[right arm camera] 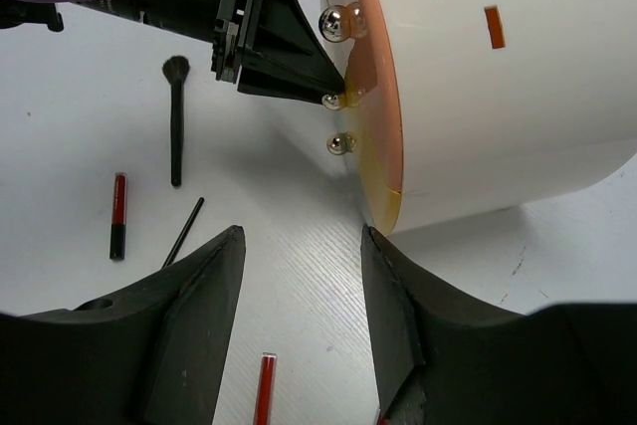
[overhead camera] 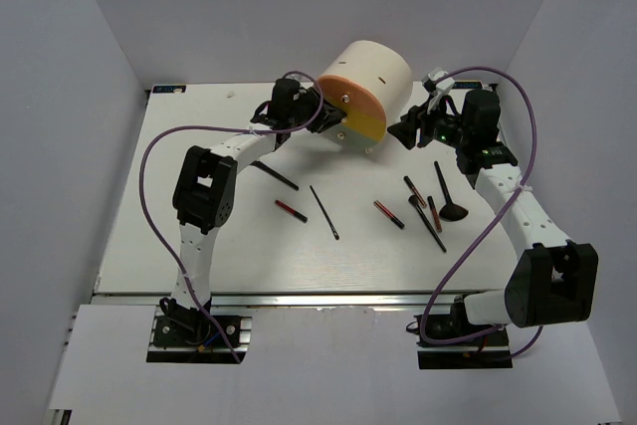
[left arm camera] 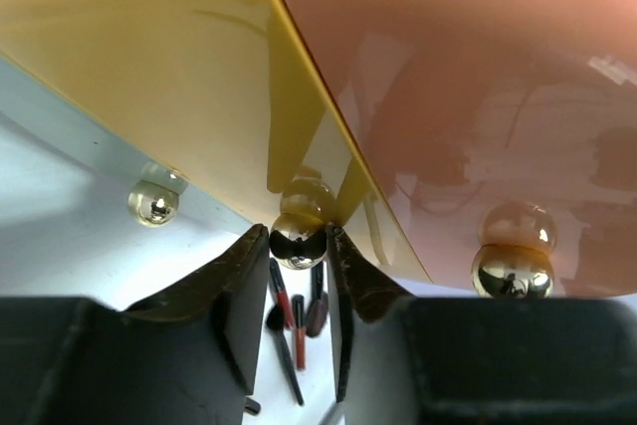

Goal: Organize the makeup

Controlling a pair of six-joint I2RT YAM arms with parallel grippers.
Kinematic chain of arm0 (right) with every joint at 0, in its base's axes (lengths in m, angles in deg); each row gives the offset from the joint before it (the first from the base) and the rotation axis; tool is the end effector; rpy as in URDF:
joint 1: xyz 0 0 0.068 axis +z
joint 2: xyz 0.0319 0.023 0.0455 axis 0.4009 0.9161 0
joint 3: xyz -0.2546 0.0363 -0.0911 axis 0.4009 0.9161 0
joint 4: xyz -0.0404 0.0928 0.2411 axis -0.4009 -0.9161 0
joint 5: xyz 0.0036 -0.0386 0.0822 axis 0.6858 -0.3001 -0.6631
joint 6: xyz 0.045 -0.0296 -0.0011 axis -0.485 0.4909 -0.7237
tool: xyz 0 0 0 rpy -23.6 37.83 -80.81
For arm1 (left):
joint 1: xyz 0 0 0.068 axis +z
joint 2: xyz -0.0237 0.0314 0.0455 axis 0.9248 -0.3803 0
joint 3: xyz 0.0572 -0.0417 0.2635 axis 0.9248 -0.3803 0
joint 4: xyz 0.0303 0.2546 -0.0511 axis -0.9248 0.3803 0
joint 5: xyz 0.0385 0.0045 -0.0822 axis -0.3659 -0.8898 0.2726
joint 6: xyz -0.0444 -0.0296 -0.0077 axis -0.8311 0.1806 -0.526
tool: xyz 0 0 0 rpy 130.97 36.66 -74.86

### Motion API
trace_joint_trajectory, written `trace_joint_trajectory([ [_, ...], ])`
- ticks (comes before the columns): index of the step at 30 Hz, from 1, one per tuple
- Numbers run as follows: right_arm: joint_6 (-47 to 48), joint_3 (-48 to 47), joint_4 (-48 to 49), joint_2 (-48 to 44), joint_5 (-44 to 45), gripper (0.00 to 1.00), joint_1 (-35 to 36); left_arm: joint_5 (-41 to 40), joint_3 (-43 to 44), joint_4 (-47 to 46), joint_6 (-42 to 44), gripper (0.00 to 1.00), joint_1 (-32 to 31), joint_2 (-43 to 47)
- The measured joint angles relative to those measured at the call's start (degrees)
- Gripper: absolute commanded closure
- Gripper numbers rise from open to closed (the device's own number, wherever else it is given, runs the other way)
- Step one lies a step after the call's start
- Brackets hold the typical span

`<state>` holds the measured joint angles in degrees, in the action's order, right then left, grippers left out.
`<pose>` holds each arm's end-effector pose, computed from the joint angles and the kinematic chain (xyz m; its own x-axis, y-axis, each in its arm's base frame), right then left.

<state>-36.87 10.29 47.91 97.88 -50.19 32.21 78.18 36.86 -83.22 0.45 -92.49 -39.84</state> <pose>0.3101 0.0675 0.3457 -0.1238 -0.1117 -0.9860 -0.7007 0.7134 0.0072 0.4633 -0.2288 0.2165 -0.7918 -0.5467 -0.2722 -0.0340 0.4844 -0.8742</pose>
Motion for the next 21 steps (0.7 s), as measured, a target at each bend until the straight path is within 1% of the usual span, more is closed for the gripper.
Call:
trace_joint_trajectory([
  [2, 0.0, 0.0, 0.0, 0.0, 0.0, 0.44, 0.0, 0.7, 0.0, -0.8, -0.5, 0.66, 0.2, -0.5],
  [5, 0.0, 0.3, 0.0, -0.1, 0.0, 0.44, 0.0, 1.1, 0.0, -1.3, -0.8, 0.71, 0.2, -0.6],
  [7, 0.0, 0.7, 0.0, -0.2, 0.0, 0.44, 0.0, 1.4, -0.1, -1.7, -0.9, 0.77, 0.2, -0.7],
  [10, 0.0, 0.9, -0.1, -0.2, -0.1, 0.44, -0.1, 1.6, -1.1, -3.2, -1.2, 0.81, 0.3, -0.7],
  [15, 0.0, 0.9, -0.1, -0.5, -0.4, 0.44, -0.3, 1.3, -6.3, -7.0, -1.5, 0.82, 0.5, 1.8],
  [21, 0.0, 1.3, -0.1, -0.9, -0.6, 0.44, -0.4, 0.9, -15.8, -8.9, -1.0, 0.82, 0.5, 8.3],
])
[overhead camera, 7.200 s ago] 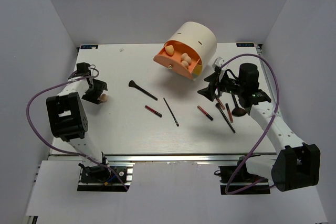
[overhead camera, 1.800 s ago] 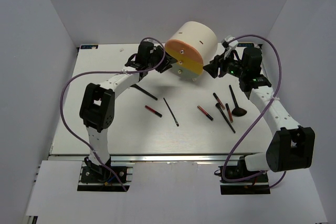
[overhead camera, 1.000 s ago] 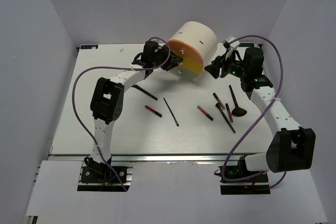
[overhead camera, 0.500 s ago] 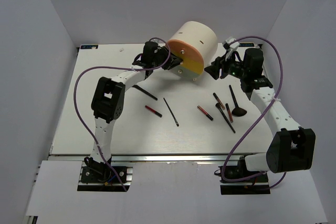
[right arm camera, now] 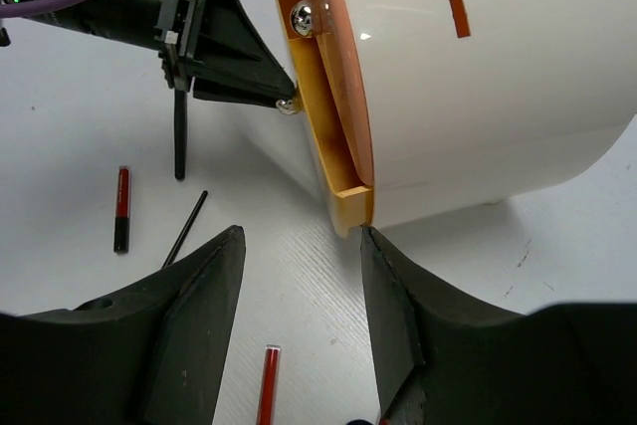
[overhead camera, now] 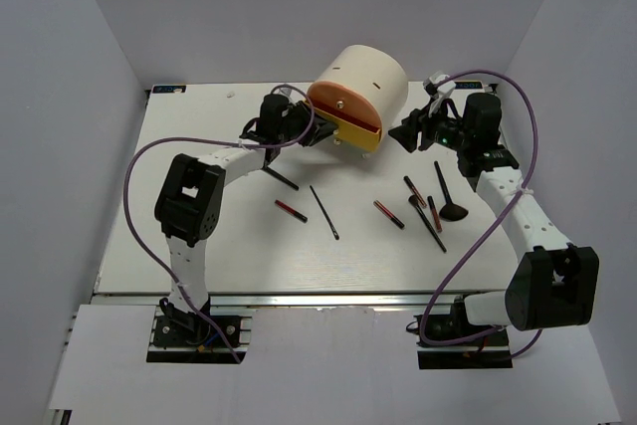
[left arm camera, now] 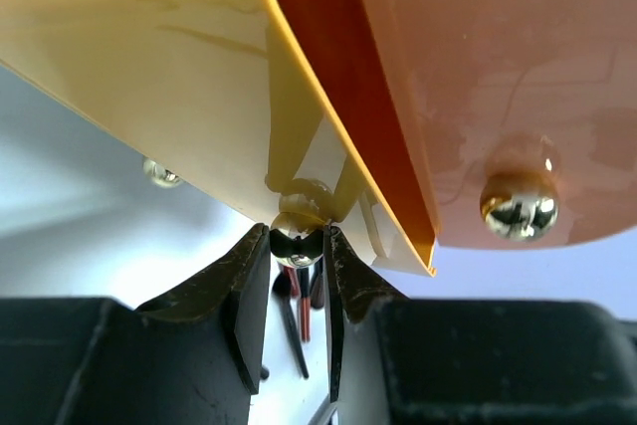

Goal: Organize the makeup

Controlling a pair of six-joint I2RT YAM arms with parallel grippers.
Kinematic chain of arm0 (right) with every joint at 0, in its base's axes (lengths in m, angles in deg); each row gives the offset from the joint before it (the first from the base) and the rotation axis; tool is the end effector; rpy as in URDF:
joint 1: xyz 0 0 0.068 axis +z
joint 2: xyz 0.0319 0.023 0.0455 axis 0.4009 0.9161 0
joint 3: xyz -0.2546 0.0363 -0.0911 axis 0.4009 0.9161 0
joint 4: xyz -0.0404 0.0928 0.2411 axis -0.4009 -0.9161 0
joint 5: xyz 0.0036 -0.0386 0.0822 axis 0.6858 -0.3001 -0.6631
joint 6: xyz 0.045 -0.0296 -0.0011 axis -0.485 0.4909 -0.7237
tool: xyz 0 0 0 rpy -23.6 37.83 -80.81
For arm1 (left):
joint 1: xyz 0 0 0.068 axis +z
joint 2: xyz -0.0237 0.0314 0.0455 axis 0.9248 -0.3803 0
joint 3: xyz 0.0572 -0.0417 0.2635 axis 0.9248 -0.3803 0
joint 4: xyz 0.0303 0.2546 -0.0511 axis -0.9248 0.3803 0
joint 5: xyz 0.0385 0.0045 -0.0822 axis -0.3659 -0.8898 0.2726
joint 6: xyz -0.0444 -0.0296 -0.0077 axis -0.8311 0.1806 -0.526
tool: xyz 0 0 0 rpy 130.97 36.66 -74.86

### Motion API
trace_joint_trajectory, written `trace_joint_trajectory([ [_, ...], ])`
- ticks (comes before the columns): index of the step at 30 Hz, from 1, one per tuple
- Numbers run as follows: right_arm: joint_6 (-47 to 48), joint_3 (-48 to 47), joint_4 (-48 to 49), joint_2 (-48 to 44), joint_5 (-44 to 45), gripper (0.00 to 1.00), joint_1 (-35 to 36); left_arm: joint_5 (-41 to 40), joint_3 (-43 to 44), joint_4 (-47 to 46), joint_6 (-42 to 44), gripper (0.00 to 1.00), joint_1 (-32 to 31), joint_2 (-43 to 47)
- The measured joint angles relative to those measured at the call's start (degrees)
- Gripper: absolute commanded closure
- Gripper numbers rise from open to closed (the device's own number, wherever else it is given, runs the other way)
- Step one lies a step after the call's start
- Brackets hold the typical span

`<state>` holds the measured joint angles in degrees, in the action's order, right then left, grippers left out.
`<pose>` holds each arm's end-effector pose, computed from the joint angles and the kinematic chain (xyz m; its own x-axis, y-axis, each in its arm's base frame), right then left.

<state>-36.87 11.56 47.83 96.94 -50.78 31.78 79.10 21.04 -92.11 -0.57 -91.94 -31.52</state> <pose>0.3060 0.0649 0.3426 -0.1308 -0.1110 -0.9852 -0.7024 0.7116 0.0131 0.4270 -0.2075 0.2079 -0.7889 -0.5555 -0.2628 -0.0287 0.4605 -0.8872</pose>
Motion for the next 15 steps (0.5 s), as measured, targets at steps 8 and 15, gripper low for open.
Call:
trace_joint_trajectory([
  [8, 0.0, 0.7, 0.0, -0.1, -0.3, 0.44, -0.2, 0.1, -8.0, -1.9, 0.2, 0.82, 0.1, 5.7],
  [15, 0.0, 0.9, 0.8, -0.1, -0.9, 0.36, 0.1, 0.5, -10.7, -1.9, 1.1, 0.82, 0.2, 7.8],
])
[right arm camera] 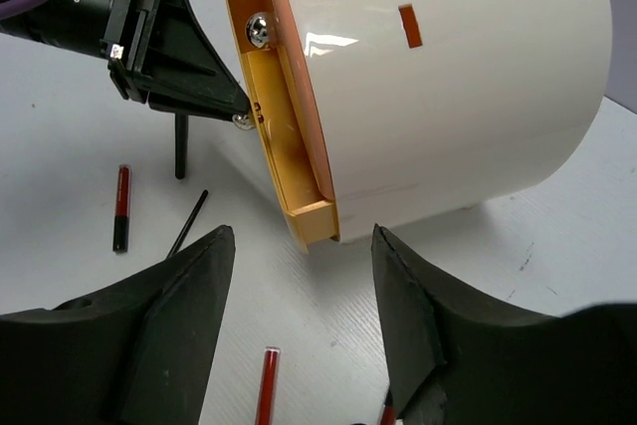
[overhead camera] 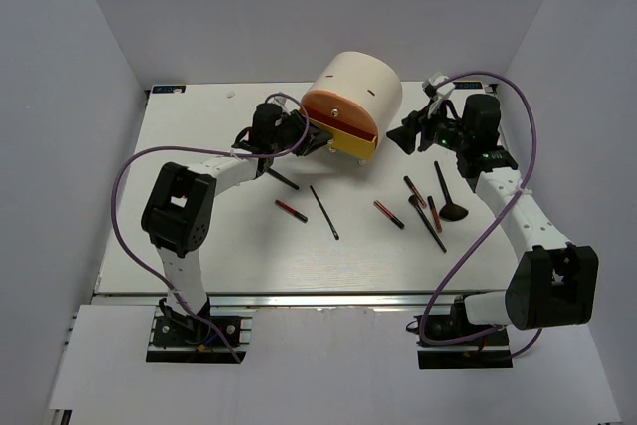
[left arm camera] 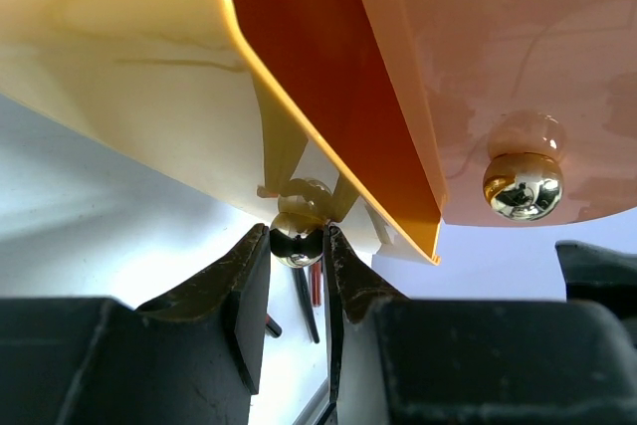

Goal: Organize the makeup

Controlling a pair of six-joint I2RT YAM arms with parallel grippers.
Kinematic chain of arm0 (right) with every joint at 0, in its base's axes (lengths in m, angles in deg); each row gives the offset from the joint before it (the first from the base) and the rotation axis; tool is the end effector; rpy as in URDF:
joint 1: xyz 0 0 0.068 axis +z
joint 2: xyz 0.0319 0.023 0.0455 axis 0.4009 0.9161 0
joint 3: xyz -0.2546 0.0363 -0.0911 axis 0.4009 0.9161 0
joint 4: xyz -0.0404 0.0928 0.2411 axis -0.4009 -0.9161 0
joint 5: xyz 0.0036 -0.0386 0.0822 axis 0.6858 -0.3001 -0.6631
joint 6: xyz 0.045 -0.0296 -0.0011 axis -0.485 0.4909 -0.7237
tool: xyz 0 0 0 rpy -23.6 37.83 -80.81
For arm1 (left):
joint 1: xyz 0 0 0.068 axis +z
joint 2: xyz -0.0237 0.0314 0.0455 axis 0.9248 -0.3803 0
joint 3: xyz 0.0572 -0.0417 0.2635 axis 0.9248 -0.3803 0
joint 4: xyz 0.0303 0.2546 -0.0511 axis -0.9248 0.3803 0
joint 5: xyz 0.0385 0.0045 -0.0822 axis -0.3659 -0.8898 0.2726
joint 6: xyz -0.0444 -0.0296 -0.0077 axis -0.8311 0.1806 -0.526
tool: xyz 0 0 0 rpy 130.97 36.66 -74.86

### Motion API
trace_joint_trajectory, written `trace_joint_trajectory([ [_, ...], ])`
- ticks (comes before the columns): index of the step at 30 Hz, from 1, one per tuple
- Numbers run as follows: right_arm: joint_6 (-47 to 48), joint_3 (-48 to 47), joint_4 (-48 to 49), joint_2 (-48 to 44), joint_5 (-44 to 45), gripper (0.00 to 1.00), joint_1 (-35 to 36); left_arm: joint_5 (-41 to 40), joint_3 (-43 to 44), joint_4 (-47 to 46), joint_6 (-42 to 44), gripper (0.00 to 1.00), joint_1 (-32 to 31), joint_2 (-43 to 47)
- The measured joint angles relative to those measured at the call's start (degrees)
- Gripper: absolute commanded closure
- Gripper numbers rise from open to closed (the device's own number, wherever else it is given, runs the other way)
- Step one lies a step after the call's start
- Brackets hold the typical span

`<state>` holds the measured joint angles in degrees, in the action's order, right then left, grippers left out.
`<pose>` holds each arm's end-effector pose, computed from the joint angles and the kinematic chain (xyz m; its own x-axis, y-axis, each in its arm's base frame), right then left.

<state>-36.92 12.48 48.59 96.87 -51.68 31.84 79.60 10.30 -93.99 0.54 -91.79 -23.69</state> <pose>0.3051 0.0655 0.3387 -0.1316 -0.1095 -0.9852 -0.7139 0.7001 0.0176 0.3918 -0.1907 0.2092 -0.7971 -0.5412 -0.2680 -0.0267 0.4748 -0.8797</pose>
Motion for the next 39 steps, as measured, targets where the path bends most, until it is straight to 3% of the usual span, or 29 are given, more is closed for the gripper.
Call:
trace_joint_trajectory([
  [1, 0.0, 0.0, 0.3, 0.1, 0.3, 0.24, 0.3, 0.1, 0.0, -0.1, 0.0, 0.82, 0.0, 0.0],
  [3, 0.3, 0.0, 1.2, 0.8, 1.4, 0.17, 1.0, 0.2, 0.0, -0.1, 0.0, 0.82, 0.0, 0.0],
  [8, 3.2, -0.5, 2.1, 3.8, 4.7, 0.13, 4.9, 0.3, 0.0, -0.1, 0.0, 0.82, 0.0, 0.0],
  [16, 8.2, -1.5, 7.2, 7.4, 17.6, 0.19, 12.2, 0.4, 0.0, -0.1, 0.0, 0.82, 0.0, 0.0],
  [22, 11.4, -3.3, 12.0, 12.2, 26.9, 0.27, 13.0, 0.5, 0.0, -0.1, 0.2, 0.83, 0.1, 0.0],
  [27, 12.2, -3.7, 13.5, 13.7, 28.5, 0.34, 13.8, 0.7, 0.0, -0.1, 0.3, 0.83, 0.1, 0.0],
  [39, 12.5, -6.1, 16.2, 17.4, 31.9, 0.36, 14.0, 0.9, -4.8, -0.2, 0.2, 0.83, 0.1, 3.9],
])
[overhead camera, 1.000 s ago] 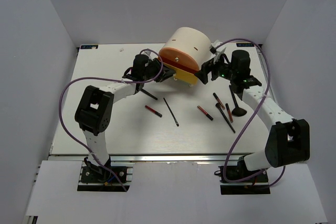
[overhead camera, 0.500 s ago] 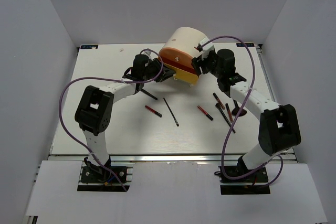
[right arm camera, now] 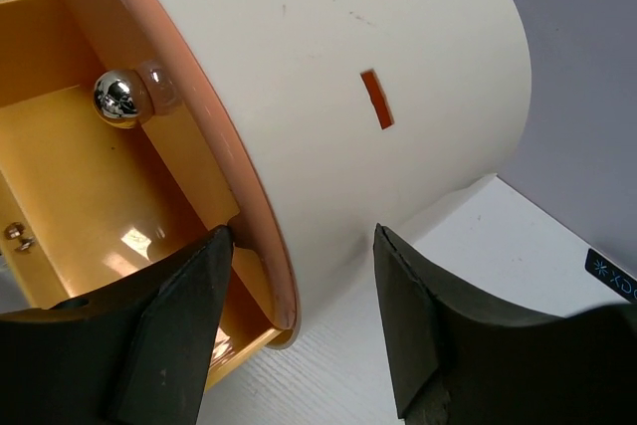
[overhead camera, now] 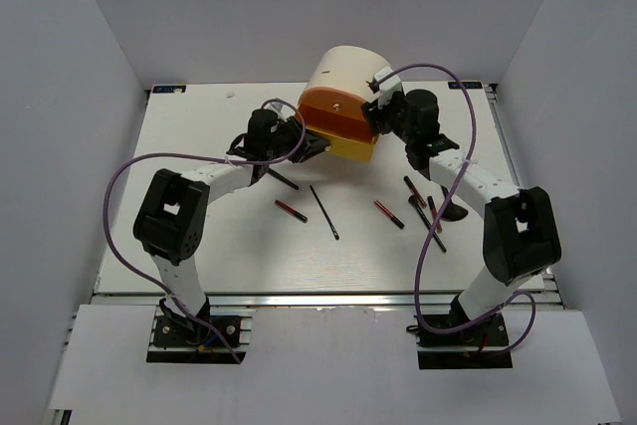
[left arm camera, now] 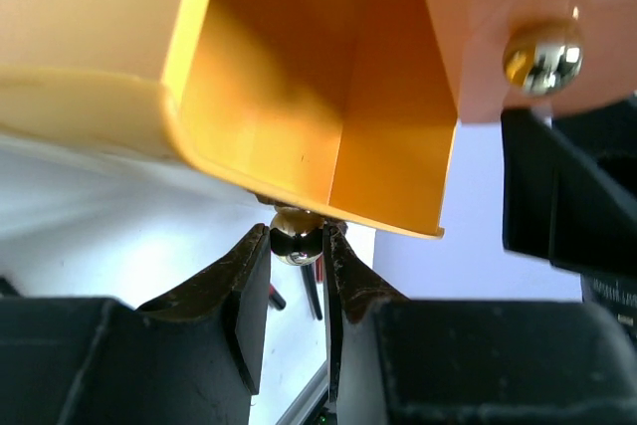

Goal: Organize the makeup

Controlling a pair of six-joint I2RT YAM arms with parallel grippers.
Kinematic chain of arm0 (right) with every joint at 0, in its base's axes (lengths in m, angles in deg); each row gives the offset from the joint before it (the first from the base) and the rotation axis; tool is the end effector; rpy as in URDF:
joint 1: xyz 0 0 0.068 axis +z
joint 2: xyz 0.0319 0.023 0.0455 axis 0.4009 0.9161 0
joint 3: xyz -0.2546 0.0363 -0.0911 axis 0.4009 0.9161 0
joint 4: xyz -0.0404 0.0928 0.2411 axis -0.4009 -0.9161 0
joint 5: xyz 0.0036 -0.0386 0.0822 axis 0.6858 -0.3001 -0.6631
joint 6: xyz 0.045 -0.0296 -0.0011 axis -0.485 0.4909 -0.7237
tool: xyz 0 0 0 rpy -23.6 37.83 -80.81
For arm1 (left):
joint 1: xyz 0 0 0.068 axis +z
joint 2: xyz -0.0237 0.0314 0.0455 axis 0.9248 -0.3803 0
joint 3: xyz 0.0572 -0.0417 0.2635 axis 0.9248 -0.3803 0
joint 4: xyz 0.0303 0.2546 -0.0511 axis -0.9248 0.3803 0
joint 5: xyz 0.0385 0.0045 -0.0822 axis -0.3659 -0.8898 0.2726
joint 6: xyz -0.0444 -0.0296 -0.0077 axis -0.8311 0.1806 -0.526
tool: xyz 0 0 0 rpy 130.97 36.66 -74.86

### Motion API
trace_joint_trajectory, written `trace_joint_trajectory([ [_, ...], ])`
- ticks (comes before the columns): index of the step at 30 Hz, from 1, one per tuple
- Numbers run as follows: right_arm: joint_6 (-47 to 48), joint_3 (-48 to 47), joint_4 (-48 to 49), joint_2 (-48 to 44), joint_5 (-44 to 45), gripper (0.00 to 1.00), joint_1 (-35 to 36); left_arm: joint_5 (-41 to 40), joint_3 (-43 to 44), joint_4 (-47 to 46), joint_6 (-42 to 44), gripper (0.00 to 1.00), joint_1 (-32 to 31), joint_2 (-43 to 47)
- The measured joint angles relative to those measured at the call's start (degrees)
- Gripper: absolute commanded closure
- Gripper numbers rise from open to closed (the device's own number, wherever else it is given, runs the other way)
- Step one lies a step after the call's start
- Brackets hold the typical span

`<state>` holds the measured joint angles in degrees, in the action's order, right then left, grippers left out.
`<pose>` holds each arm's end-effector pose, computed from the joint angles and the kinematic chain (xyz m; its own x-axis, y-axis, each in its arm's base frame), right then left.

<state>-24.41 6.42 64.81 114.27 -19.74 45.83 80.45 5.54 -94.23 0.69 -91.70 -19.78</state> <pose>0.3623 0.1511 0.3035 0.0349 -0.3350 -0.9416 -0.4697 0.8261 -0.3113 0.3742 -0.1826 0.2104 -0.8067 -0.5309 -0.2596 -0.0298 0.4753 -0.8793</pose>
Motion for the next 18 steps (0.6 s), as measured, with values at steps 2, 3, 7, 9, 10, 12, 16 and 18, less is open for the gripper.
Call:
trace_joint_trajectory([
  [2, 0.0, -0.3, 0.1, 0.3, 0.4, 0.36, 0.0, 0.0, -1.1, 0.0, 0.0, 0.83, 0.0, 0.9],
  [3, 0.0, -0.4, 0.2, 0.5, 0.5, 0.36, 0.0, 0.0, -1.5, 0.0, 0.0, 0.83, 0.0, 1.2],
  [7, 0.1, -0.9, 0.3, 1.0, 0.9, 0.28, 0.0, 0.0, -2.3, -0.1, -0.1, 0.82, 0.0, 1.9],
  [9, 0.4, -1.0, 0.6, 1.1, 1.2, 0.11, -0.1, 0.0, -2.3, 0.0, -0.1, 0.66, 0.0, 1.9],
  [10, 0.4, -1.0, 0.7, 1.1, 1.2, 0.11, -0.1, 0.0, -2.3, 0.0, -0.2, 0.61, 0.0, 1.9],
  [12, 1.0, -1.0, 0.8, 1.1, 0.8, 0.11, -0.4, 0.0, -2.2, 0.2, -0.1, 0.49, 0.0, 1.9],
  [16, 0.7, -1.0, 0.1, 0.6, -1.1, 0.11, -0.7, 0.5, -2.1, 2.1, 0.3, 0.36, 0.0, 1.9],
  [18, 0.1, -1.0, -1.0, -0.6, -2.1, 0.11, -0.9, 0.5, -1.6, 3.2, 0.6, 0.29, 0.0, 1.9],
])
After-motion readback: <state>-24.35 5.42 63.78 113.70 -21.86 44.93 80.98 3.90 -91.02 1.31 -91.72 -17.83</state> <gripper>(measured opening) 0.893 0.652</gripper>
